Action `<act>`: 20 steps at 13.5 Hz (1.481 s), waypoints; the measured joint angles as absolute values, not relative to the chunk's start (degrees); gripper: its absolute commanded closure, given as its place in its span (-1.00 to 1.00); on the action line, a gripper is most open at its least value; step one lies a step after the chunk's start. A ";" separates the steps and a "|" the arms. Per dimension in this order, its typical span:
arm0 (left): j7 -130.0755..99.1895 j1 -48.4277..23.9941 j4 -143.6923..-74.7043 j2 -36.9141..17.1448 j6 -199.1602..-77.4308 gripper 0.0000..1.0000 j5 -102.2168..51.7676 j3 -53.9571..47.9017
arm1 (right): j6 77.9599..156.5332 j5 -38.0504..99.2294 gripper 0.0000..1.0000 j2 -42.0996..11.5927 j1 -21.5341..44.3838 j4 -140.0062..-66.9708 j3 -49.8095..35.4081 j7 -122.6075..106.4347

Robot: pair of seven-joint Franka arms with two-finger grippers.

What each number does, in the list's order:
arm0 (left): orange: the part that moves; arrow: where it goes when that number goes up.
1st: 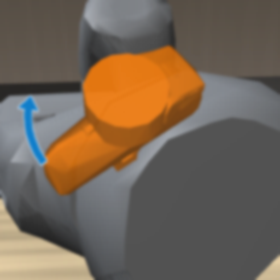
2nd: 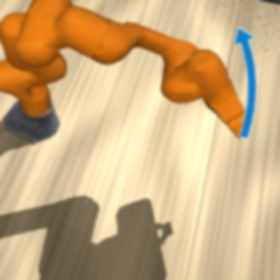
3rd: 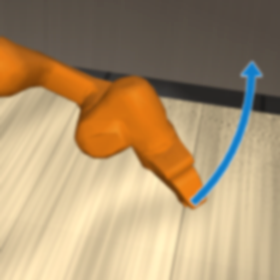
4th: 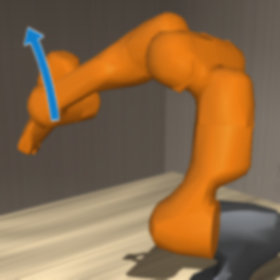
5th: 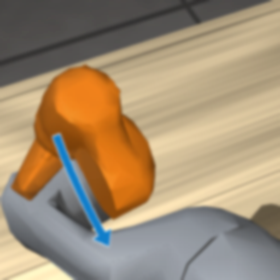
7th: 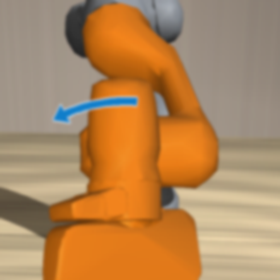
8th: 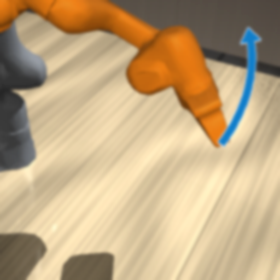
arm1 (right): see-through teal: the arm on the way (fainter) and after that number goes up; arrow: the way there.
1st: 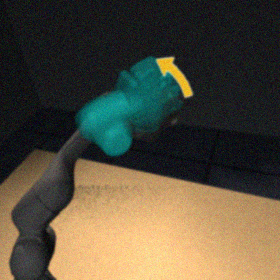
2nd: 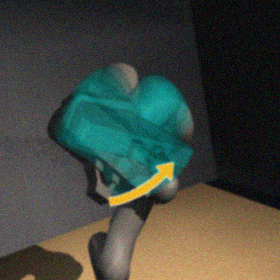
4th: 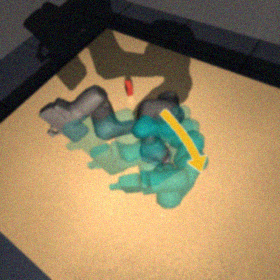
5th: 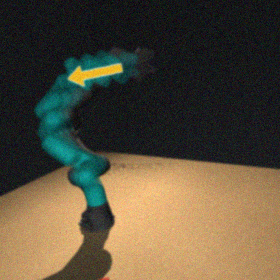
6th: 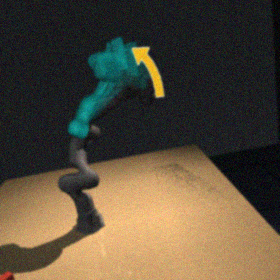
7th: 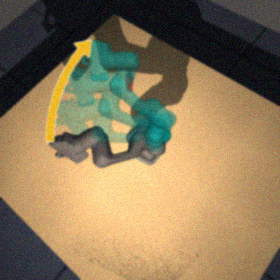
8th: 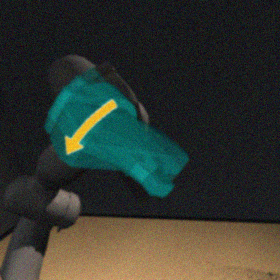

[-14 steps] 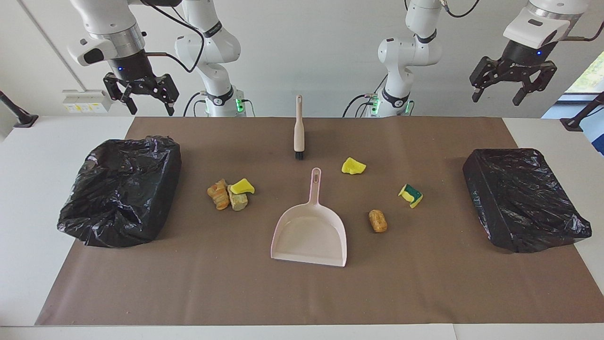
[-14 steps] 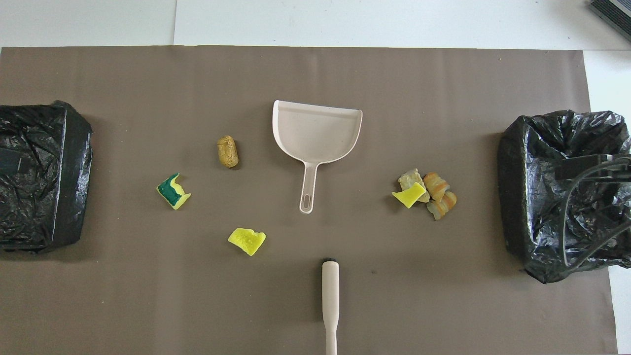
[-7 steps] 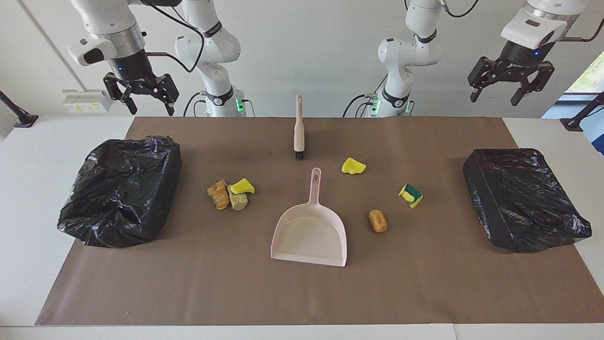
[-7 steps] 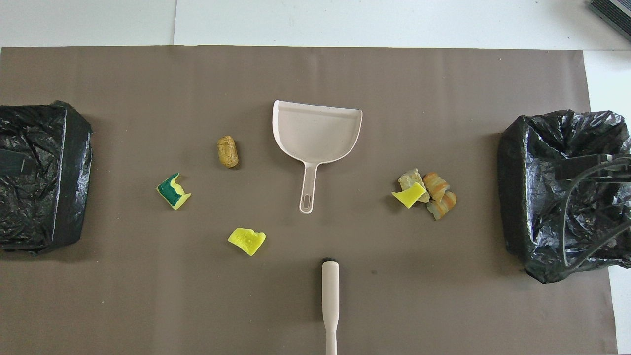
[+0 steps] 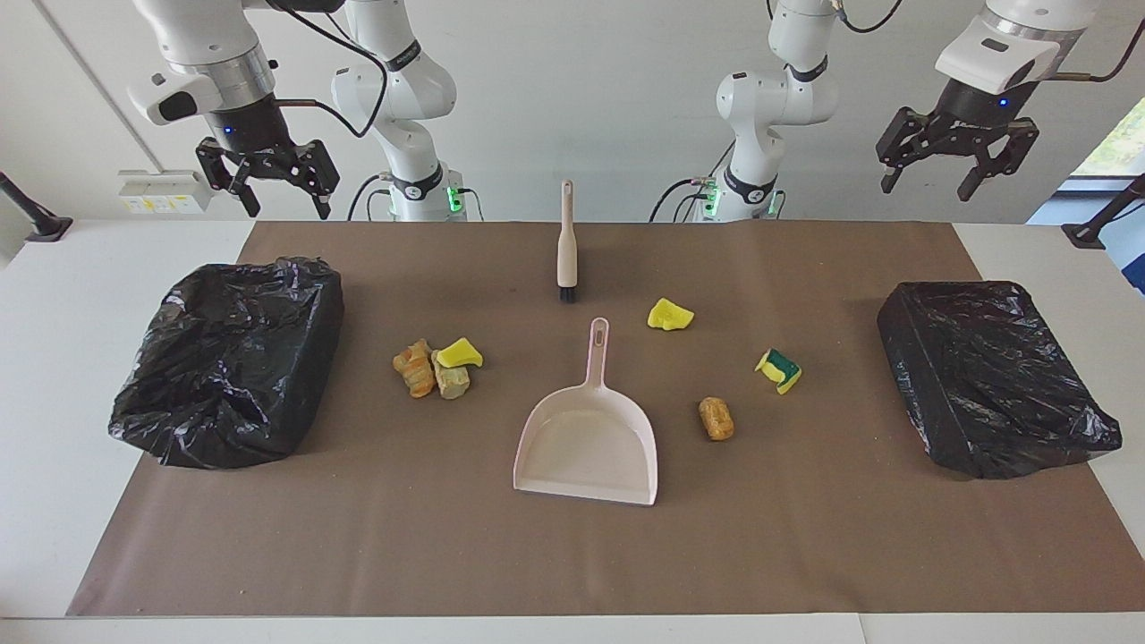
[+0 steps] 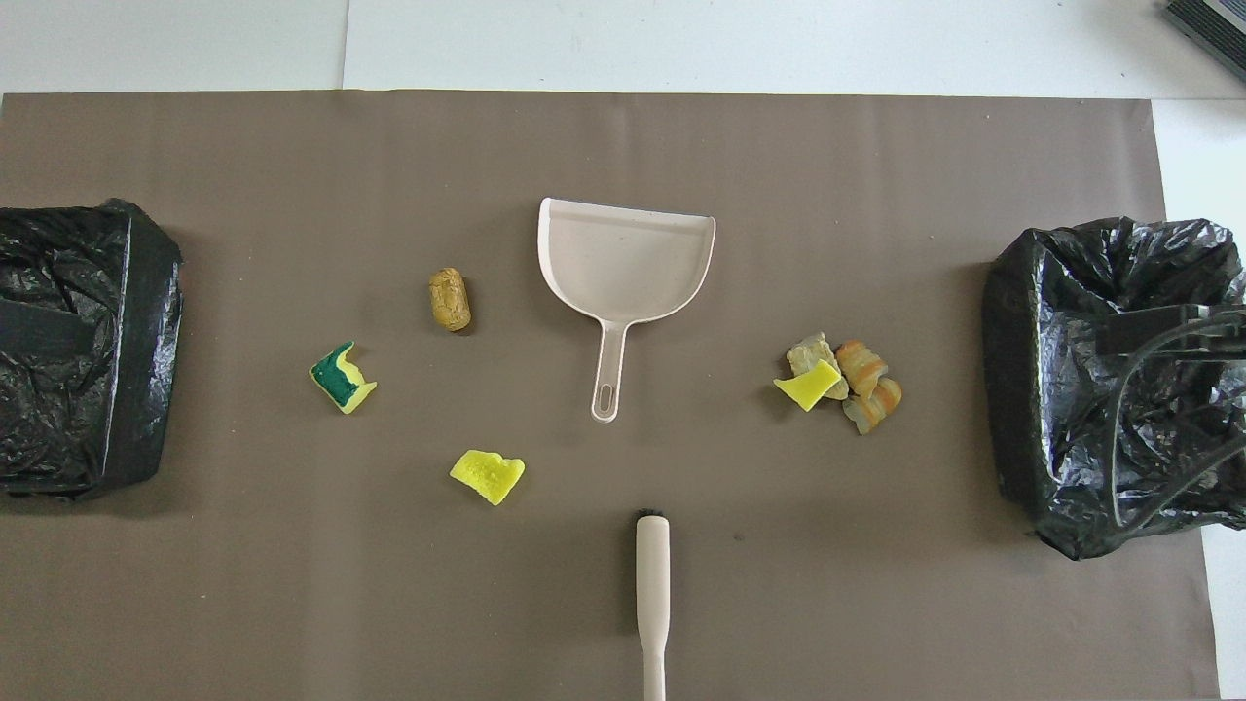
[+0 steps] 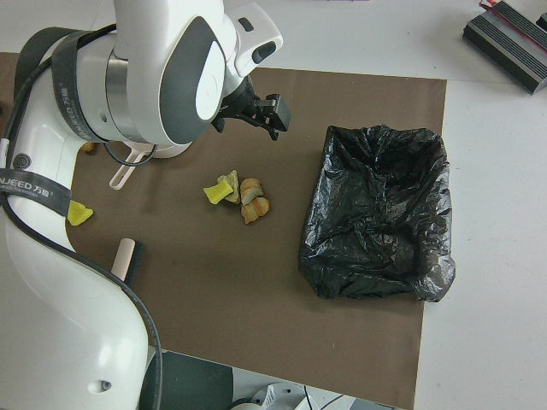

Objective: Sweep and dump trash in bin

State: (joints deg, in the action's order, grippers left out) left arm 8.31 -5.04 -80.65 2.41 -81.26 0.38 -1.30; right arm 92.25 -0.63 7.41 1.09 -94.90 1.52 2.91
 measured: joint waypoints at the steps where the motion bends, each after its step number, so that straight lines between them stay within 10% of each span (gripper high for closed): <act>1: 8.27 -5.06 -81.24 2.63 -81.26 -1.00 0.38 -2.08 | 92.25 -0.63 -1.00 7.41 1.09 -94.90 1.52 2.91; 10: 4.47 -6.55 -91.35 6.73 -84.05 -1.00 -0.06 -8.59 | 92.25 -0.63 -1.00 7.41 1.09 -94.90 1.52 2.91; 20: -13.21 -26.61 -110.31 9.90 -100.20 -1.00 -3.18 -9.29 | 92.25 -0.63 -1.00 7.41 1.09 -94.90 1.52 2.91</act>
